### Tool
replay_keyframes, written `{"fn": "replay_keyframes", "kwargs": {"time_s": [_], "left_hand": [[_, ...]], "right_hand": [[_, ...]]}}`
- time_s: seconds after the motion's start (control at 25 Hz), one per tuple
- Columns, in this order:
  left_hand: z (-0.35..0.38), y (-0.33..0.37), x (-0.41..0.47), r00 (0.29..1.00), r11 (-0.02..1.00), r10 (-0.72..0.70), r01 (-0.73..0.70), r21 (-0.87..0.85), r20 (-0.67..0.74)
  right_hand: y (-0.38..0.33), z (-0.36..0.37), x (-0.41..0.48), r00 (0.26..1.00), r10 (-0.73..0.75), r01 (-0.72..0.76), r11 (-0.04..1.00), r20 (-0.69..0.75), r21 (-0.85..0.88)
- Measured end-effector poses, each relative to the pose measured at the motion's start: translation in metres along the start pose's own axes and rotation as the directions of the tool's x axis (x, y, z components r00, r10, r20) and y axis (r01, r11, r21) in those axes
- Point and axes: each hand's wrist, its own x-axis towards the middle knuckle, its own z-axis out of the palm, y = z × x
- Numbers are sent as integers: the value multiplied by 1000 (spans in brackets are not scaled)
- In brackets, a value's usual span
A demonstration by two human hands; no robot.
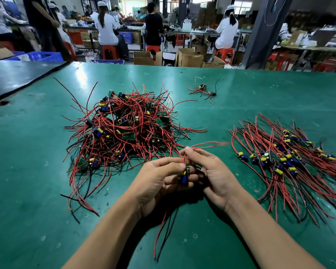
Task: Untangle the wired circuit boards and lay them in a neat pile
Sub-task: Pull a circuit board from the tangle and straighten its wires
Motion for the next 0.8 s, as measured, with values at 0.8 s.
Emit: {"fn": "replay_keyframes", "kwargs": {"time_s": [0.8], "left_hand": [[2, -6, -4, 978, 941, 193, -162, 296, -81]], "right_hand": [[3, -19, 6, 995, -82, 57, 937, -58, -343]]}}
